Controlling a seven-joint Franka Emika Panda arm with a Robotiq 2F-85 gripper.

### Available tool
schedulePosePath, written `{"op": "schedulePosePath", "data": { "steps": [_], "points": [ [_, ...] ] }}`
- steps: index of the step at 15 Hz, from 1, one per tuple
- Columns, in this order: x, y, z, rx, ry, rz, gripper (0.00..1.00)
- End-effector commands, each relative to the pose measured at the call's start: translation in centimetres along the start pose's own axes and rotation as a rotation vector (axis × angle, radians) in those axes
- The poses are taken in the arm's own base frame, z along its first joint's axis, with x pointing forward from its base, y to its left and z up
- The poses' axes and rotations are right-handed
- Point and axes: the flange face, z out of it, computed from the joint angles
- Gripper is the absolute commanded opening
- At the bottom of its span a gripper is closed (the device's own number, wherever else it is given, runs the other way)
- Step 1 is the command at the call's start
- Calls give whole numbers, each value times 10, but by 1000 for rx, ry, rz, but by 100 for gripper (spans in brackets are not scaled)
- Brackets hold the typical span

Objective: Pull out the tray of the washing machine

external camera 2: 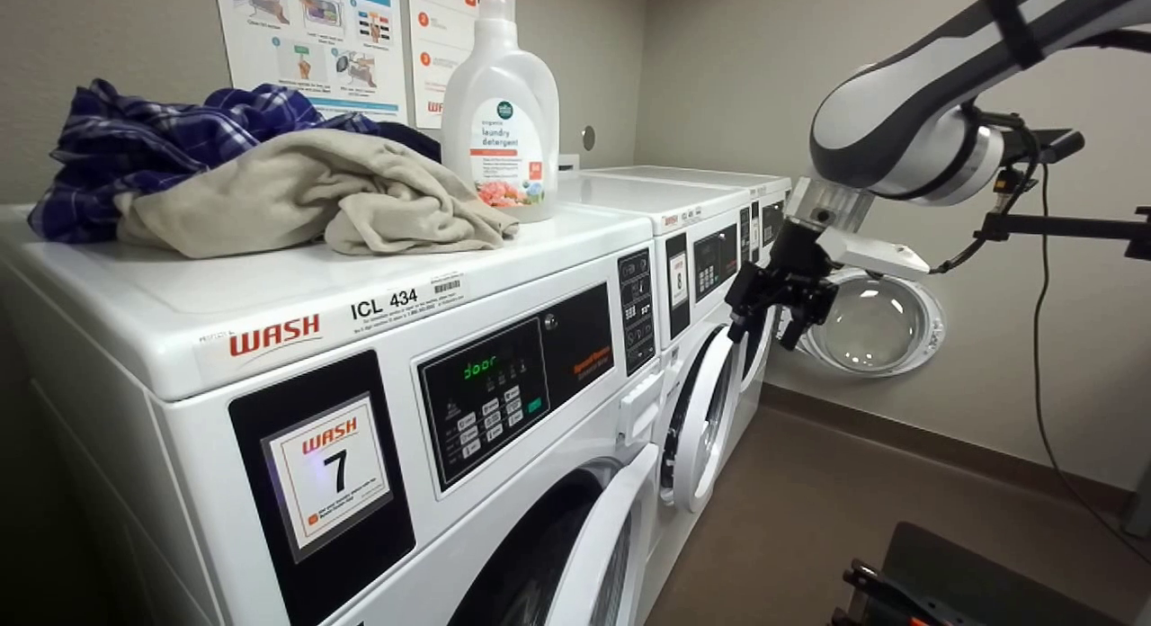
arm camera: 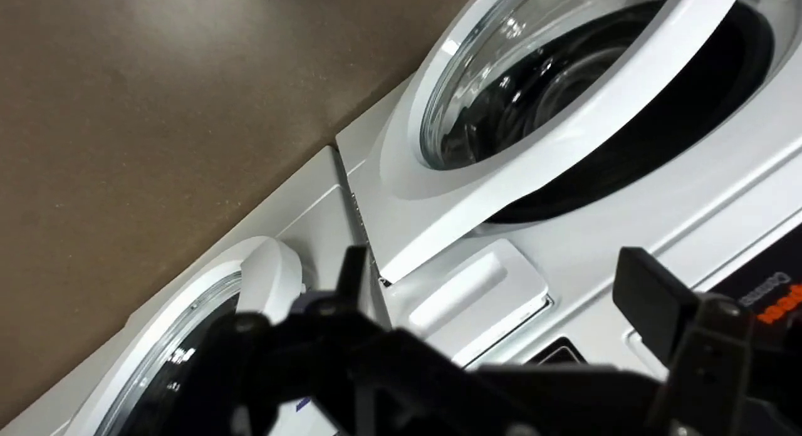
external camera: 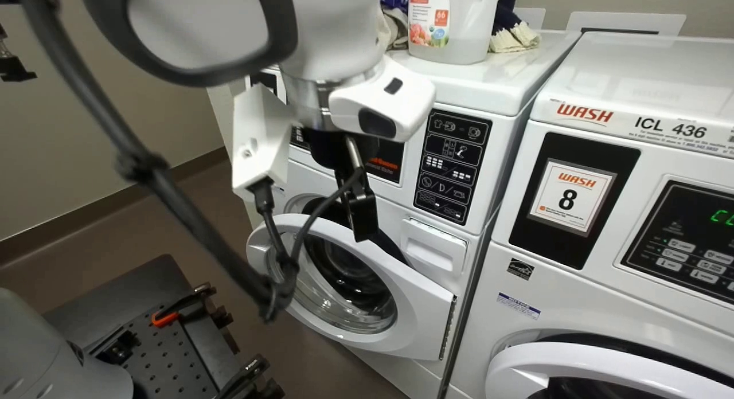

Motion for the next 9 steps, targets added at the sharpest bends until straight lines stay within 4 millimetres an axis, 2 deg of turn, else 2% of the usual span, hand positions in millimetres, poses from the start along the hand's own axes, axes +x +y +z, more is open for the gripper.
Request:
{"op": "schedulePosePath", "data": {
  "steps": [1, 5, 9],
  "points": [
    [27, 10, 44, 13, 47, 116, 100],
    [45, 14, 82, 32, 98, 210, 100],
    [65, 12, 102, 52, 157, 275, 100]
  ]
}}
